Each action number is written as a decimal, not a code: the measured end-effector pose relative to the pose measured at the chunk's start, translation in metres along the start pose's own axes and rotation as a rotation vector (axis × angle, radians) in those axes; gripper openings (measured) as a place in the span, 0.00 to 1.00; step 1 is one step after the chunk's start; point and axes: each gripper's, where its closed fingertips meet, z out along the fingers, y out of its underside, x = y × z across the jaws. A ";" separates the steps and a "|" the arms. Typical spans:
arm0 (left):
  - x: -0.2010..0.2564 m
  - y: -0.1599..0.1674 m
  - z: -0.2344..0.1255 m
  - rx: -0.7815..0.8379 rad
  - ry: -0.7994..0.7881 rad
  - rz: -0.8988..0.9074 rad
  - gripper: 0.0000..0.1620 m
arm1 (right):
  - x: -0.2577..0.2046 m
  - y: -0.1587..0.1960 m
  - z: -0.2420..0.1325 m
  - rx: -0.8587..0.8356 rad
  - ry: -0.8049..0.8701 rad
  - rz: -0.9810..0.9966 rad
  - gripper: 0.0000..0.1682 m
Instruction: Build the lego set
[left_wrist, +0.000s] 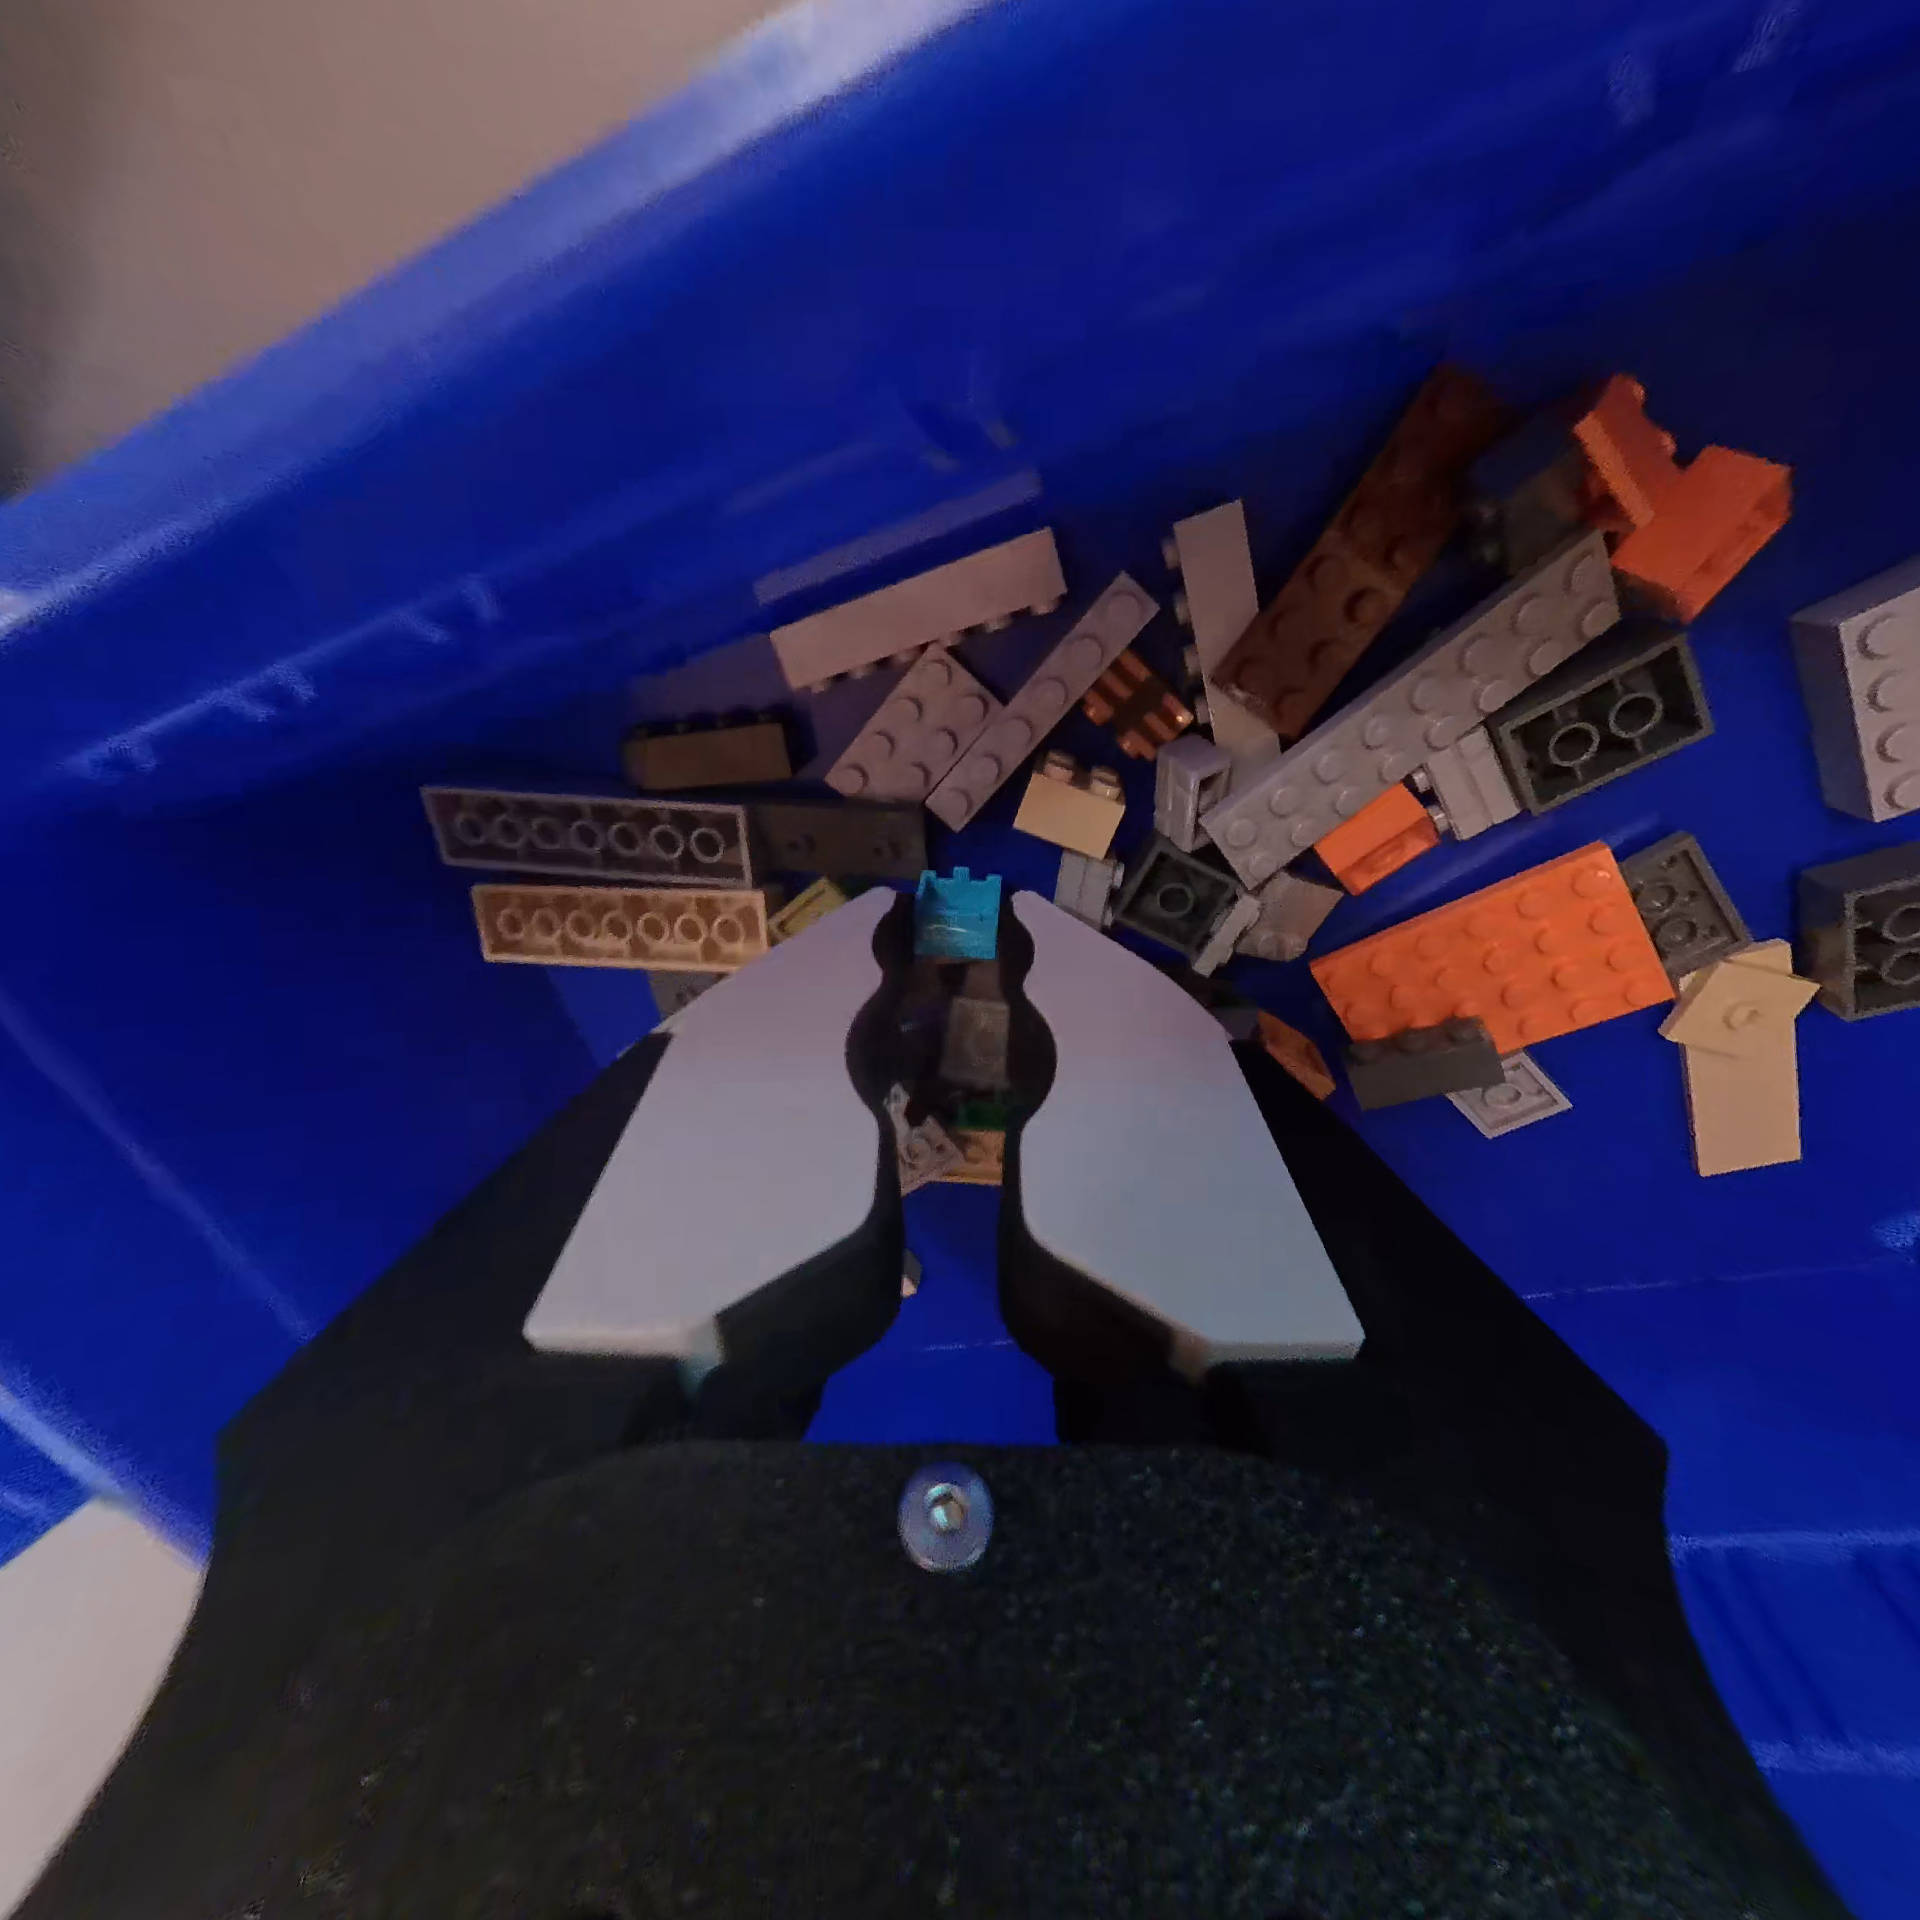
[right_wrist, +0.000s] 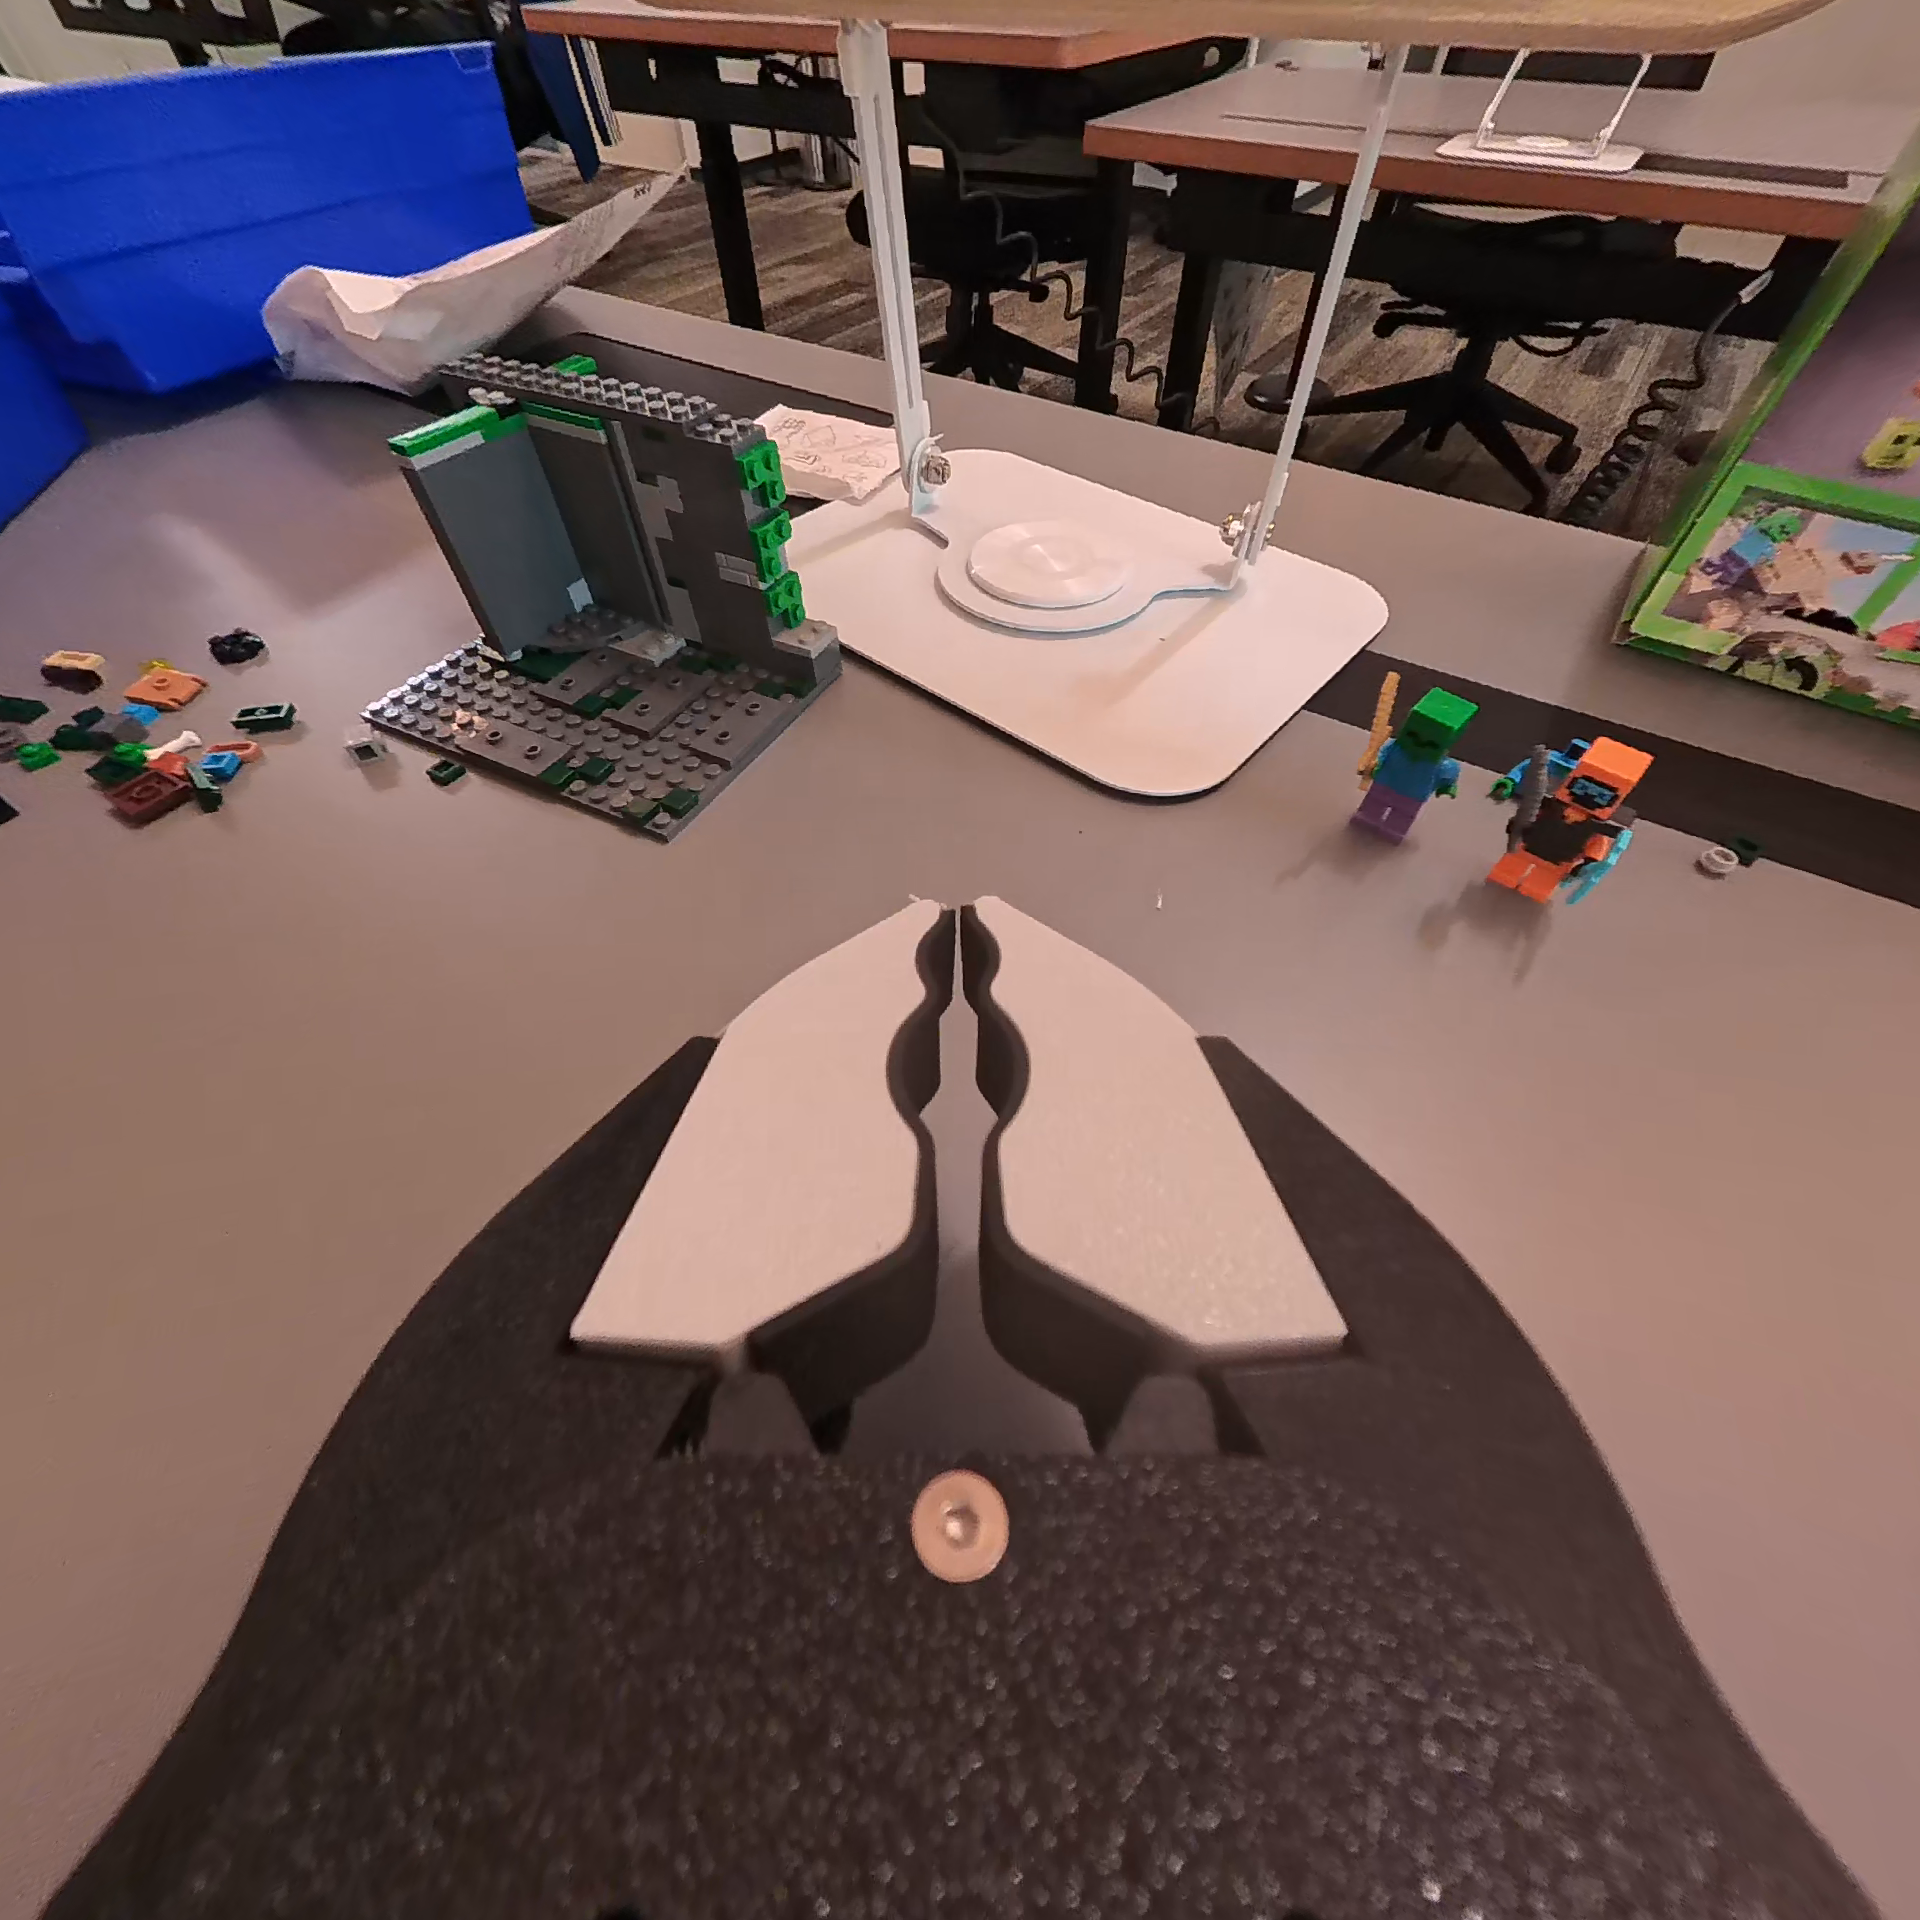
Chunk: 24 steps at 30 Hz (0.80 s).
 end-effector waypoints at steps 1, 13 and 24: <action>-0.001 0.000 -0.006 0.012 -0.016 -0.011 0.10 | -0.001 0.000 0.000 0.001 -0.002 0.001 0.00; 0.015 -0.064 -0.120 0.397 -0.293 -0.086 0.09 | -0.014 -0.008 -0.002 0.025 -0.035 -0.020 0.00; 0.080 -0.159 -0.166 0.738 -0.284 -0.068 0.10 | -0.019 -0.019 -0.008 0.064 -0.052 -0.030 0.00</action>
